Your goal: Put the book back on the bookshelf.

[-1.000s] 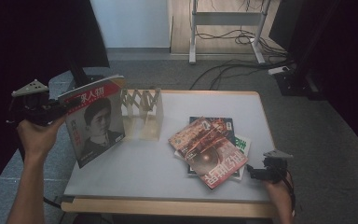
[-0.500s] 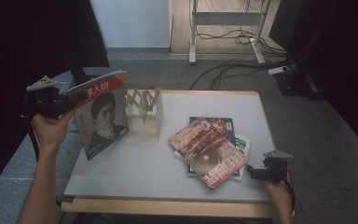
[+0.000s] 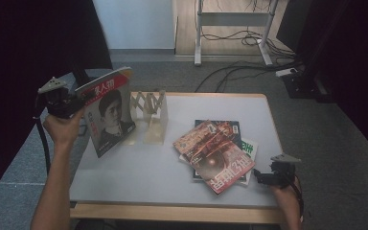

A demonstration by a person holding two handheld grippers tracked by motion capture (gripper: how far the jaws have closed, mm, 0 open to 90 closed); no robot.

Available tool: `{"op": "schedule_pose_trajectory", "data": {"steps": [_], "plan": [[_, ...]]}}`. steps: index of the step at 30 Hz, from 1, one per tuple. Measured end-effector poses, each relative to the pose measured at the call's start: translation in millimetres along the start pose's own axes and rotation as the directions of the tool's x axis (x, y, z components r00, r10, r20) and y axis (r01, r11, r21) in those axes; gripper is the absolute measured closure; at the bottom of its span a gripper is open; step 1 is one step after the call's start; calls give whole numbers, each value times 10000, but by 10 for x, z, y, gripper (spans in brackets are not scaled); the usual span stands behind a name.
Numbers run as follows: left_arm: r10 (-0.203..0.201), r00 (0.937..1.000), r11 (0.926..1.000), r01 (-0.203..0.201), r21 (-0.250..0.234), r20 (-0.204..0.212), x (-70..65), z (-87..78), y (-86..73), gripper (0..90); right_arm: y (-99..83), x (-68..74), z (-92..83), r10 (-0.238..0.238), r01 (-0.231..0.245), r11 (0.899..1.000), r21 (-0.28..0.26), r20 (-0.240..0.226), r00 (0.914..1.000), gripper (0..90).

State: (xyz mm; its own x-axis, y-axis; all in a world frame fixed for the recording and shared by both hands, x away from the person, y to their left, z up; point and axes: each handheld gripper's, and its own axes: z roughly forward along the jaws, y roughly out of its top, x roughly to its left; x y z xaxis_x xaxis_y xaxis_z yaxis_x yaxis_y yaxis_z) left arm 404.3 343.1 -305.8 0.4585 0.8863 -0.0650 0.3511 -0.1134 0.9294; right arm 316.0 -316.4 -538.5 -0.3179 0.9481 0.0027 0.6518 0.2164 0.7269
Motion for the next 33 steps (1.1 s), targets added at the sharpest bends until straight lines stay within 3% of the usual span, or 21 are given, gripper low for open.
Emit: {"op": "schedule_pose_trajectory", "data": {"steps": [8,18,28,33], "plan": [[381,9993,9991,-381,-185,-42,-54,70,-113,867,0,0,0,-2,2,10000,-3,0,10000,6],[1042,9946,9903,-1041,925,41,-73,-63,-155,860,0,1,-1,1,-1,10000,3,2,10000,5],[806,9963,9856,-843,1465,308,49,-233,-276,859,0,1,-1,-13,13,10000,2,5,10000,5],[473,9977,9851,-546,1629,484,128,-288,-305,853,-1,1,-1,-16,16,10000,0,6,10000,6]]}}
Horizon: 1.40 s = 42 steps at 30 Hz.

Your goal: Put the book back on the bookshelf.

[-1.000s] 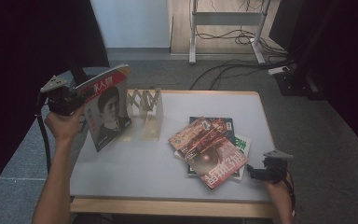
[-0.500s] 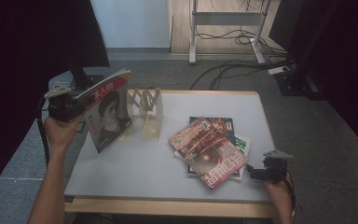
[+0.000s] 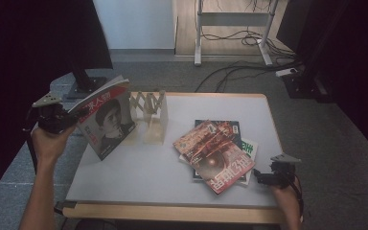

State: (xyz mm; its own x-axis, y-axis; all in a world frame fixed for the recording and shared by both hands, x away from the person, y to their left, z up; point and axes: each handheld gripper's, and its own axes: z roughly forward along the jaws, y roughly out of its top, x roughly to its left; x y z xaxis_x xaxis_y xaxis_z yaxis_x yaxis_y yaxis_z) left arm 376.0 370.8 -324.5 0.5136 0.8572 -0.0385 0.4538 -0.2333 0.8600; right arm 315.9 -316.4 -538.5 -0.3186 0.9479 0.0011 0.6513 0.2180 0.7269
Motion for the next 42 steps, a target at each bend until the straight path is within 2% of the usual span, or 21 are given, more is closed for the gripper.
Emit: {"op": "schedule_pose_trajectory", "data": {"steps": [8,11,13,15,18,27,31,37,42], "plan": [[-176,9994,9998,174,60,308,53,-13,108,807,0,0,1,2,-2,10000,-4,5,10000,5],[-235,9987,9993,221,317,446,56,18,165,764,0,0,0,6,-6,10000,1,2,10000,6],[-220,9990,9985,200,516,386,47,42,193,786,0,0,0,9,-9,10000,3,0,10000,6],[-194,9995,9977,179,647,235,32,60,224,847,0,0,0,7,-7,10000,1,2,10000,6],[-237,9996,9971,227,732,128,12,73,261,864,0,0,0,16,-16,10000,1,-1,10000,6],[-851,9951,9963,855,63,-495,-13,108,317,870,0,0,0,23,-23,10000,-1,-1,10000,6],[-685,9949,9976,675,-162,-743,-49,129,322,869,0,-1,1,4,-4,10000,-9,1,10000,6],[-829,9943,9953,792,-556,-664,-68,198,328,869,0,-1,0,11,-11,10000,-4,-1,10000,5],[-907,9918,9928,829,-860,-901,-98,252,335,869,0,-1,0,13,-13,10000,-3,-4,10000,5]]}}
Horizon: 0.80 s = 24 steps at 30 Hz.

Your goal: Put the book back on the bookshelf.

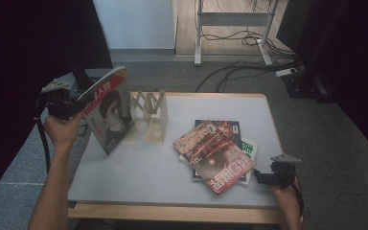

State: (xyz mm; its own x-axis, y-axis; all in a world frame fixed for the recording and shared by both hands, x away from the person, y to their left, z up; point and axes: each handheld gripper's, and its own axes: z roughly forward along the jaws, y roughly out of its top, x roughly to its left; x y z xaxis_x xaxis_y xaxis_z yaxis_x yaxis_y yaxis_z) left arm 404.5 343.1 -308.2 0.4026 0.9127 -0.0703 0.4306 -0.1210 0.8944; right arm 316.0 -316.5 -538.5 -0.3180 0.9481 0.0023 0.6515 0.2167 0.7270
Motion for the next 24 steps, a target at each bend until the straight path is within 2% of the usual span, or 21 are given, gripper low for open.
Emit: {"op": "schedule_pose_trajectory", "data": {"steps": [3,6,11,13,18,24], "plan": [[-85,9996,9999,82,-130,-282,-4,17,-19,869,0,0,0,2,-2,10000,-5,3,10000,5],[-132,9992,9999,130,-72,-367,11,35,-46,869,0,0,0,2,-2,10000,0,1,10000,6],[-423,9988,9991,422,-65,-238,70,40,-93,867,0,0,1,-8,8,10000,-7,2,10000,6],[-437,9985,9990,436,-14,-315,100,35,-110,865,0,0,0,-4,4,10000,-9,4,10000,6],[-591,9982,9982,592,53,-119,179,26,-155,858,0,1,0,3,-3,10000,1,2,10000,5],[-305,9993,9995,307,66,-208,185,10,-164,812,-1,1,0,-4,4,10000,-2,3,10000,6]]}}
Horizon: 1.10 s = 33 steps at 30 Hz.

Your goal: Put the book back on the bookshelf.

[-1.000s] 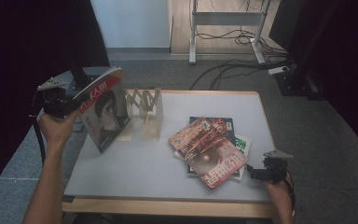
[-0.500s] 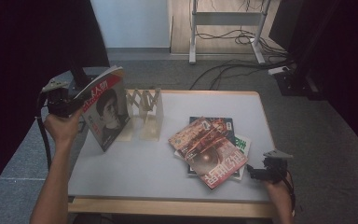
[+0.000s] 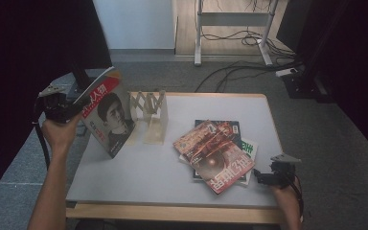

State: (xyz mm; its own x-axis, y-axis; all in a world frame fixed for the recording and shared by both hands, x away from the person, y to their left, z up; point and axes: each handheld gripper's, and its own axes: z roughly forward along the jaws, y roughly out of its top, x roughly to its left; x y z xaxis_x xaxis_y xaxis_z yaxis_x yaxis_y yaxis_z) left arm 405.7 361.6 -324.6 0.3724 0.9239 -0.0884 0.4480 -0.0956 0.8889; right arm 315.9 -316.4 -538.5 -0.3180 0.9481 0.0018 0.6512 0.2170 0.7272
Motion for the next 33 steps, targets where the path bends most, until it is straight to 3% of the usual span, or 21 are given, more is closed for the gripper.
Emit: {"op": "schedule_pose_trajectory", "data": {"steps": [15,22,33], "plan": [[761,9970,9971,-759,83,-163,-43,-45,-8,486,0,1,0,4,-4,10000,-3,3,10000,6],[835,9964,9965,-835,-13,168,-24,-111,-44,315,0,1,0,4,-4,10000,-3,6,10000,6],[977,9943,9949,-966,-281,431,14,-297,-118,142,0,1,0,-4,4,10000,-1,6,10000,5]]}}
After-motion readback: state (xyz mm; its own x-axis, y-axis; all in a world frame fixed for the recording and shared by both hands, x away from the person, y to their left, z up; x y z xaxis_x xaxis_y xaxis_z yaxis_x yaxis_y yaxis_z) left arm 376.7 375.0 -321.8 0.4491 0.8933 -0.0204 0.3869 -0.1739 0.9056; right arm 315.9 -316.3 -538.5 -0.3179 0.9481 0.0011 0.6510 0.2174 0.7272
